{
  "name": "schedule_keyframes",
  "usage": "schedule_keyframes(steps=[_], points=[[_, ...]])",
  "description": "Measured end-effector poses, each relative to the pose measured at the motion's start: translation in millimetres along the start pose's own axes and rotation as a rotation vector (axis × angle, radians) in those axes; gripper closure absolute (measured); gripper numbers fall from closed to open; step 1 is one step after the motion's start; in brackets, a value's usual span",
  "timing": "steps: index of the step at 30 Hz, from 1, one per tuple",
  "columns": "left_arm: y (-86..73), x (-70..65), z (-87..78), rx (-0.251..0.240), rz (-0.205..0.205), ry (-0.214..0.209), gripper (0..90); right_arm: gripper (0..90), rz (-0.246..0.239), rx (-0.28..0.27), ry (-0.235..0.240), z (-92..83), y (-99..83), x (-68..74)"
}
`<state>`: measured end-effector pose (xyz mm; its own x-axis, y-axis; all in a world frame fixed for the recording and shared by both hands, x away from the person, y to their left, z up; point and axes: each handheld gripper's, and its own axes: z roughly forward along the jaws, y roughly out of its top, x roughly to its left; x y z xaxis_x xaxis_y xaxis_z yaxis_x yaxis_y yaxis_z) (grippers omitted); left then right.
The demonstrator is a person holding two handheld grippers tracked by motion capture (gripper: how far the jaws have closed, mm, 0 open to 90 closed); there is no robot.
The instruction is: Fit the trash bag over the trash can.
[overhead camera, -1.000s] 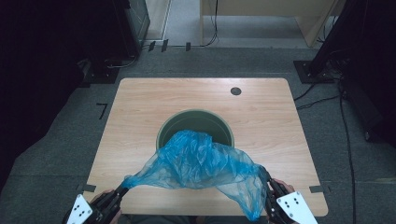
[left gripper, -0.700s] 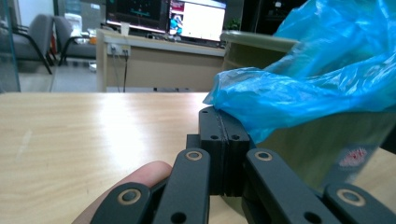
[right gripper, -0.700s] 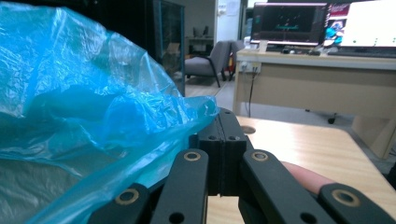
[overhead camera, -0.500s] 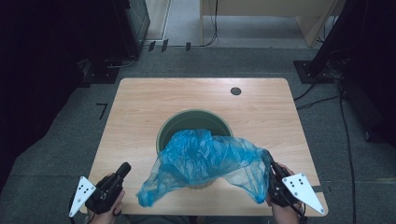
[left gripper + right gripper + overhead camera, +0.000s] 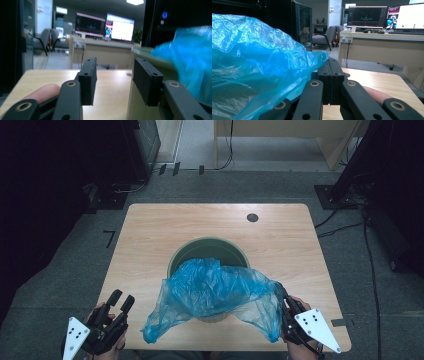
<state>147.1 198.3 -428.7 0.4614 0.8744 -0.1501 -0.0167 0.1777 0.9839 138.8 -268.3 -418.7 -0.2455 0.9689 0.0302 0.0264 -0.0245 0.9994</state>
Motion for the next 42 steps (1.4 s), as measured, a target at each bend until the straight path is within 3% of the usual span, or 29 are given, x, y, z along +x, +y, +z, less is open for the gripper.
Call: schedule_keyframes(steps=[4,7,9,11,12,13,15,18,19,20,22,26,27,31,32,33,34,35,36,42], points=[[13.8,-16.2,-1.7,-0.057,0.029,-0.023,43.5,90.0,-0.003,-0.001,0.001,0.2,-0.1,1.2],[23.3,-35.1,-2.8,-0.094,0.072,-0.084,36.4,90.0,-0.005,0.000,0.007,0.0,0.0,2.7],[30.0,-47.9,-4.4,-0.117,0.097,-0.164,36.2,90.0,-0.006,-0.001,0.007,0.1,0.1,2.9],[35.1,-58.7,-5.9,-0.138,0.113,-0.303,32.9,90.0,-0.007,-0.001,0.007,-0.1,0.1,3.3],[36.1,-64.3,-5.2,-0.132,0.137,-0.342,31.4,90.0,-0.006,-0.002,0.009,-0.2,0.2,3.4],[33.0,-73.3,-0.9,-0.119,0.191,-0.359,27.5,90.0,-0.008,-0.002,0.009,-0.4,0.5,3.6],[28.9,-76.2,2.1,-0.109,0.215,-0.356,22.8,90.0,-0.008,-0.004,0.010,-0.4,0.7,3.7],[15.9,-79.4,11.8,-0.032,0.219,-0.351,19.9,90.0,-0.007,-0.006,0.013,-0.9,1.4,4.1],[8.0,-81.0,15.0,0.014,0.241,-0.351,17.2,90.0,-0.005,-0.007,0.014,-1.6,1.9,4.2],[8.0,-81.0,15.0,0.014,0.241,-0.351,16.3,90.0,-0.008,-0.010,0.014,-1.7,2.2,3.6],[1.0,-82.4,18.0,0.064,0.274,-0.326,15.0,90.0,-0.006,-0.011,0.014,-1.8,2.4,3.3],[-7.7,-78.9,24.8,0.173,0.228,-0.269,13.6,90.0,-0.003,-0.014,0.013,-1.9,2.8,2.4],[-9.2,-78.7,24.9,0.177,0.224,-0.255,20.4,90.0,-0.005,-0.013,0.016,-2.2,2.9,2.6],[-6.5,-79.8,23.9,0.156,0.219,-0.251,65.9,90.0,-0.002,-0.014,0.018,-2.5,3.2,2.5],[-4.6,-79.4,24.7,0.163,0.215,-0.252,65.9,90.0,-0.003,-0.015,0.017,-2.5,3.2,2.2],[-2.5,-78.7,25.1,0.163,0.202,-0.259,78.3,88.9,-0.002,-0.019,0.025,-2.7,3.3,1.5],[-0.5,-78.0,25.4,0.160,0.191,-0.268,78.3,88.9,-0.002,-0.019,0.025,-2.7,3.3,1.5],[3.0,-77.4,26.3,0.153,0.178,-0.278,86.0,83.5,-0.005,-0.022,0.046,-3.0,3.0,0.2],[4.7,-76.9,26.7,0.149,0.173,-0.279,88.2,79.0,-0.008,-0.023,0.064,-3.4,2.5,-0.6],[12.3,-72.8,30.1,0.128,0.121,-0.285,90.0,52.9,-0.049,0.002,0.117,-7.9,-4.4,-7.3]])
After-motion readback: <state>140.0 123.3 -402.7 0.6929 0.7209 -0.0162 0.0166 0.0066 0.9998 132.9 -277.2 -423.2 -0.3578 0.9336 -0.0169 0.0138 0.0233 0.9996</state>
